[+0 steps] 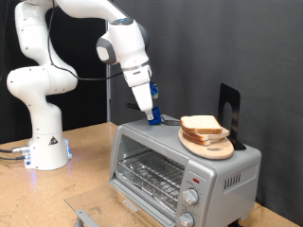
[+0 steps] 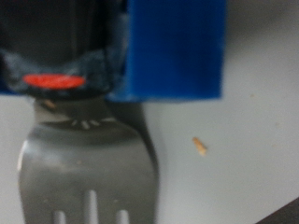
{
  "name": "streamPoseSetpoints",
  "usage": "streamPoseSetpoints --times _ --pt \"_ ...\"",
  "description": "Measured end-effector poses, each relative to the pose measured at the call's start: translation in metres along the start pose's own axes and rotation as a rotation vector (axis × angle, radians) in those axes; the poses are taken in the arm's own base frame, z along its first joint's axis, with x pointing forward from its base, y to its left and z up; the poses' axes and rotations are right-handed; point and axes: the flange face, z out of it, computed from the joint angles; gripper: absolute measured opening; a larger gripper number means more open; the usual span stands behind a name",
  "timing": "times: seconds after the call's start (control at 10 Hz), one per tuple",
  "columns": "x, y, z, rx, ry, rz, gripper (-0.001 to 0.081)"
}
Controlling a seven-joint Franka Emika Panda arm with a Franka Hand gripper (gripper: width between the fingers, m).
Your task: Make a piece of toast with the oven
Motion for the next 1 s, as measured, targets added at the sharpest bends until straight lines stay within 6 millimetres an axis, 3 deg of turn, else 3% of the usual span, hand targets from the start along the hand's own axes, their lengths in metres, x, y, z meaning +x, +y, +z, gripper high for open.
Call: streamPoseSetpoints --times 1.0 --pt "-0.004 -0.014 0.012 0.033 0.028 0.022 0.0805"
